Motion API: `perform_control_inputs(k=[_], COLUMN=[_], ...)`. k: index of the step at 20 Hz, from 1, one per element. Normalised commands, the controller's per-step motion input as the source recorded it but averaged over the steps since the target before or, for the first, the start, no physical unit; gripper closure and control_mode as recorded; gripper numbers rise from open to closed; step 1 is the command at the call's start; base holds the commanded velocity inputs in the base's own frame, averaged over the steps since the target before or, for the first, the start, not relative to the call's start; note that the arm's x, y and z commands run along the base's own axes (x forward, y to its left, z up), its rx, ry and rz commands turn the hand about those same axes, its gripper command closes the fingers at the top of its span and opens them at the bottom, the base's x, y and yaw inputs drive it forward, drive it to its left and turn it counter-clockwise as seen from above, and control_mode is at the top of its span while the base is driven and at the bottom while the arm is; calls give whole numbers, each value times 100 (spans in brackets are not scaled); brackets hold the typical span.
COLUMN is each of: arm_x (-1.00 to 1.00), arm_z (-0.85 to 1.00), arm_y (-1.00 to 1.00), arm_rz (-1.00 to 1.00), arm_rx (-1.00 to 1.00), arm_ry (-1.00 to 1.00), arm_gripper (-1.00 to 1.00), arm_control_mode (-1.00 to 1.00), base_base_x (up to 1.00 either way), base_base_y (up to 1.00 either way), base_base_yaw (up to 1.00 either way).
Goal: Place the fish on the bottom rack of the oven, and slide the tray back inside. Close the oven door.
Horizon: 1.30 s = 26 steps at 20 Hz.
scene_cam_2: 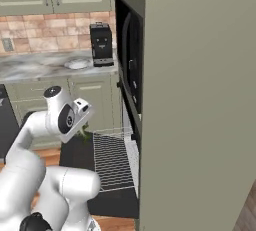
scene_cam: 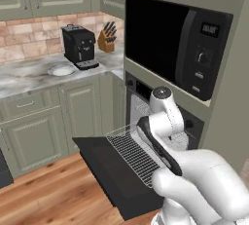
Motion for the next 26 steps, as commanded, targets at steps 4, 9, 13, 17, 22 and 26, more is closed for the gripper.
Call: perform_control_inputs(k=[4,9,13,17,22,26], arm_x=[42,31,39,49,48,48], arm_z=[-43,-53,-37,-35,-33,-33], arm_y=[2,0,0,0,0,0], arm_rz=[-3,-2,-1,0,0,0], arm_rx=[0,0,0,0,0,0], arm_ry=[0,0,9,12,9,7], arm_gripper=[100,100,100,100,100,100], arm_control_mode=[-100,-100,-100,-100,-100,-100], base_base_x=[0,0,0,0,0,0], base_base_y=[0,0,0,0,0,0], base_base_yaw=[0,0,0,0,0,0])
